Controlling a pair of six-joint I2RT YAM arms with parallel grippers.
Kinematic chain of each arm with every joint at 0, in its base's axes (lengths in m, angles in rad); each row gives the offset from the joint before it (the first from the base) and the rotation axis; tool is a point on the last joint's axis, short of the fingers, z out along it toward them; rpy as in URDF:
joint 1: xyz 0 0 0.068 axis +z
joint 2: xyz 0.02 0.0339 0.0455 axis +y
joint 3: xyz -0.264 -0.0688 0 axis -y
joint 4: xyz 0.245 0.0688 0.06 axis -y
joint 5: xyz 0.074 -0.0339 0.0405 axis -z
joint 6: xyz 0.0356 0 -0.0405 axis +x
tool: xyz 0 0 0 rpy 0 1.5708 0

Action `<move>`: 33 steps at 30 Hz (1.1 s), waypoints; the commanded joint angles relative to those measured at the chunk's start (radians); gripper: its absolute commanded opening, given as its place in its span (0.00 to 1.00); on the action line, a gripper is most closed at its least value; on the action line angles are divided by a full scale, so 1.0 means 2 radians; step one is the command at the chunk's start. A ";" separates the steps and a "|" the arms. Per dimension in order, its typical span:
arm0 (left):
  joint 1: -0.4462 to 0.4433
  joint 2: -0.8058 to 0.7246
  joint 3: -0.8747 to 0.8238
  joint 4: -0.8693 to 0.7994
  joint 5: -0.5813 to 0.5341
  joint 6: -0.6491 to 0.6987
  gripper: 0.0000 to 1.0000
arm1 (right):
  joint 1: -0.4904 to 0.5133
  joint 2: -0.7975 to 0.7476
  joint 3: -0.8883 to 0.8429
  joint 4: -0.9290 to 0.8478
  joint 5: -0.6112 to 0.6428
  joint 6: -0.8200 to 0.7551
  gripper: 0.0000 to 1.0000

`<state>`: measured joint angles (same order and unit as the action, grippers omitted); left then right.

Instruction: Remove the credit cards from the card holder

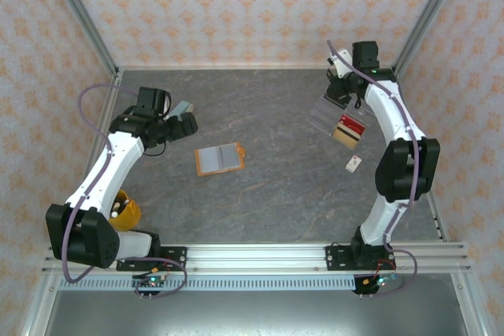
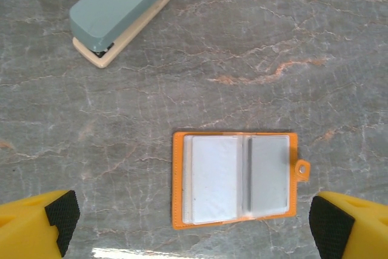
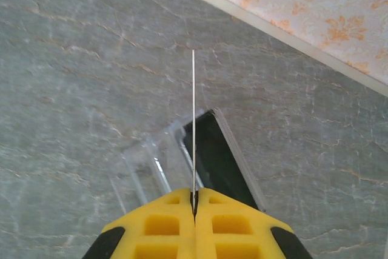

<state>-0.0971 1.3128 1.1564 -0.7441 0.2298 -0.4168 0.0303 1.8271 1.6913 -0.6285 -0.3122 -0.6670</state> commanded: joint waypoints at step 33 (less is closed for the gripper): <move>0.010 0.030 0.008 0.006 0.030 0.014 1.00 | -0.052 0.100 0.086 -0.094 -0.060 -0.214 0.00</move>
<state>-0.0841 1.3666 1.1568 -0.7399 0.2821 -0.4095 -0.0685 2.0071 1.8317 -0.7864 -0.4488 -1.0569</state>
